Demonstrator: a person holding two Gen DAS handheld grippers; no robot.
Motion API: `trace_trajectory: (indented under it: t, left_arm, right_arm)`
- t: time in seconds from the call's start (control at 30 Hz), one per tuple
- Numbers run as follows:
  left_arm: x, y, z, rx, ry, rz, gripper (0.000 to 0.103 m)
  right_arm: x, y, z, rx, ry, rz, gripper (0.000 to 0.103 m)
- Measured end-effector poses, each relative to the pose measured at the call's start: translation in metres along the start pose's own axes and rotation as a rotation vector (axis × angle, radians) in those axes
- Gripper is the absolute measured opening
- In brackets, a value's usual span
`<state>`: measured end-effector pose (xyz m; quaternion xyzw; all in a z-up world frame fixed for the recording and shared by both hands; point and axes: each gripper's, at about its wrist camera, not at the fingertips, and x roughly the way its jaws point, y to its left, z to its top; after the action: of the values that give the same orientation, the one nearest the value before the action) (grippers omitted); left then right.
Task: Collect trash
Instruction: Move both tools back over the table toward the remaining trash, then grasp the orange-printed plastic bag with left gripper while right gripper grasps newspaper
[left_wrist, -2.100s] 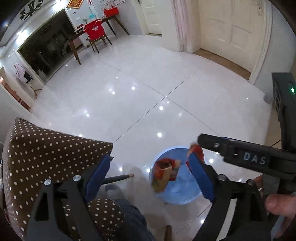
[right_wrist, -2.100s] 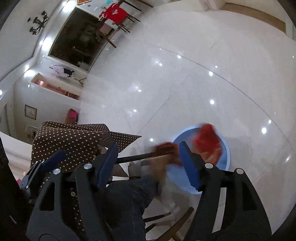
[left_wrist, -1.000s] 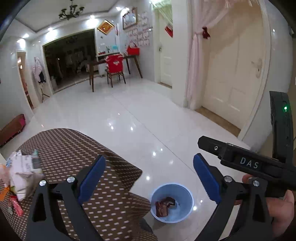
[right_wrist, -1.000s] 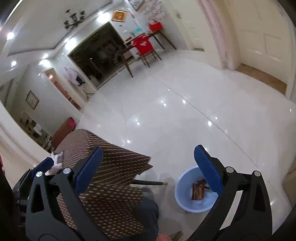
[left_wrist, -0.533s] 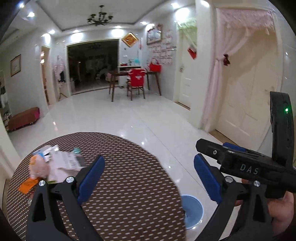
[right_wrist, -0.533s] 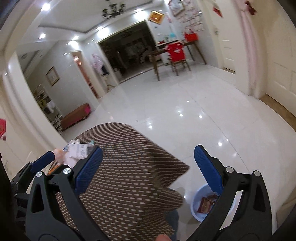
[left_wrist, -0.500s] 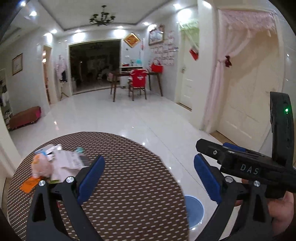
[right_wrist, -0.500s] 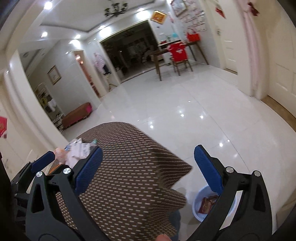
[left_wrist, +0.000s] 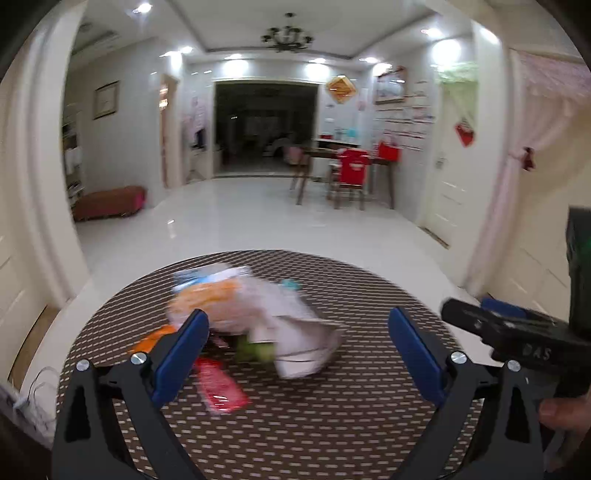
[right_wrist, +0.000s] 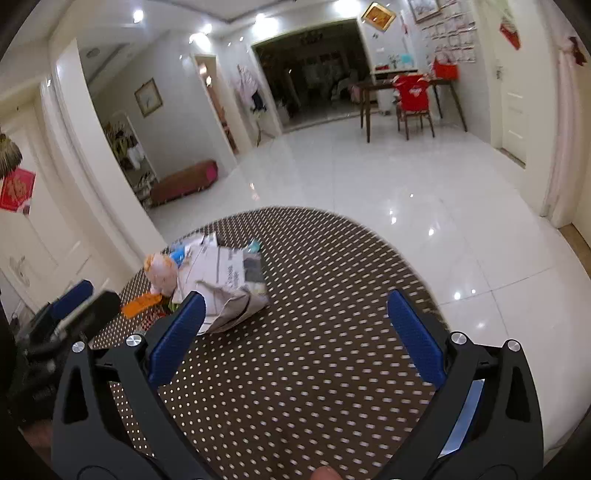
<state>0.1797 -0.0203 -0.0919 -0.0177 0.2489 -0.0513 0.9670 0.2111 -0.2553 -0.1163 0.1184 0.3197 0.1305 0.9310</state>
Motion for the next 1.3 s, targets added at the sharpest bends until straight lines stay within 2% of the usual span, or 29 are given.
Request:
trace_trajectory:
  t: [0.17,0.37,0.53,0.63,0.73,0.77,0.83,0.87,0.9,0.97,1.1,1.3]
  left_arm:
    - [0.026,0.046,-0.001,-0.074,0.023,0.078,0.096]
    - [0.069,0.062,0.009,-0.071,0.083,0.146,0.096]
    - [0.101,0.06,0.013,-0.061,0.129,0.169,0.096]
    - [0.106,0.064,0.012,-0.114,0.124,0.111,0.095]
    - [0.114,0.072,0.009,-0.148,0.162,0.058,0.052]
    - [0.116,0.073,0.008,-0.157,0.171,0.047,0.05]
    - [0.116,0.071,0.004,-0.149,0.168,0.04,0.041]
    - [0.115,0.072,0.002,-0.15,0.164,0.031,0.037]
    - [0.114,0.073,0.0,-0.151,0.161,0.027,0.036]
    - [0.111,0.076,-0.003,-0.15,0.152,0.019,0.031]
    - [0.094,0.08,-0.006,-0.148,0.12,0.012,0.027]
    - [0.059,0.081,-0.011,-0.154,0.055,-0.01,0.026]
  right_arm:
    - [0.04,0.019,-0.009,-0.022,0.064,-0.003,0.097]
    - [0.075,0.024,-0.014,-0.008,0.123,-0.01,0.097]
    - [0.097,0.028,-0.015,-0.006,0.157,-0.004,0.097]
    - [0.109,0.035,-0.014,-0.014,0.183,0.009,0.097]
    - [0.127,0.046,-0.016,-0.025,0.221,0.015,0.097]
    - [0.132,0.048,-0.016,-0.023,0.231,0.013,0.096]
    - [0.141,0.051,-0.019,-0.016,0.249,0.016,0.071]
    - [0.144,0.052,-0.022,-0.01,0.258,0.014,0.049]
    - [0.143,0.052,-0.023,-0.009,0.25,0.013,0.033]
    - [0.142,0.051,-0.026,-0.012,0.256,0.013,0.021]
    - [0.127,0.042,-0.032,-0.006,0.232,0.007,0.007]
    - [0.093,0.023,-0.032,0.019,0.171,-0.003,0.005]
